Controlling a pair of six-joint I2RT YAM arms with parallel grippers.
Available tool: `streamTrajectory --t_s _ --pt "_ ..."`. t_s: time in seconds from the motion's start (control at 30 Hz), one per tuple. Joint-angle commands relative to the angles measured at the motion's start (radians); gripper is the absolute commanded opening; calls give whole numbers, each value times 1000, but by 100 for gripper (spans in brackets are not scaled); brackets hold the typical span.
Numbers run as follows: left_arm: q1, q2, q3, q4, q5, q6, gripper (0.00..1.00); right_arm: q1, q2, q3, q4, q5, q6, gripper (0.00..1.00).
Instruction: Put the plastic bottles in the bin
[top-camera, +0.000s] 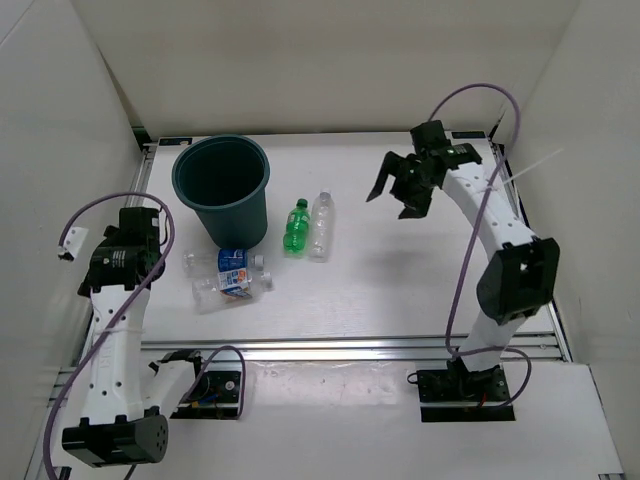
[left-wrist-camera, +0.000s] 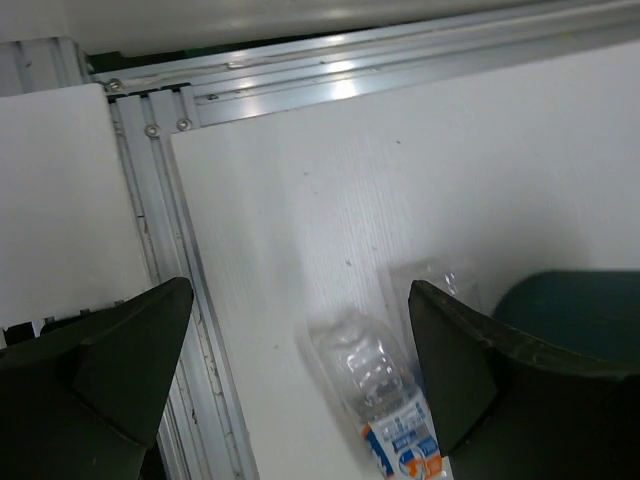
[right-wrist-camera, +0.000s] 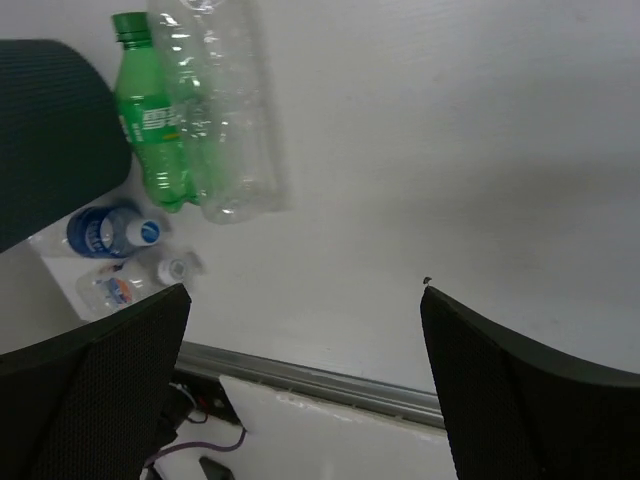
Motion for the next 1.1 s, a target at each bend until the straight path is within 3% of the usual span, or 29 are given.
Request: streamTrajectory --t_s 0.0,0.17,0.27,0.33,0.63,1.07 --pt "-20 -37 95 -74 73 134 100 14 114 96 92 -195 -55 100" --pt "-20 -86 183 62 205 373 100 59 344 265 93 -331 -81 100" --pt "-20 -106 194 113 381 572 100 90 393 265 175 -353 -81 100" --pt "-20 -121 194 159 488 623 100 112 457 329 175 -377 -81 100" --pt "-20 -170 160 207 527 657 100 122 664 492 175 -424 -62 100" --pt "-20 -109 228 178 562 718 100 122 801 510 244 -465 -13 96"
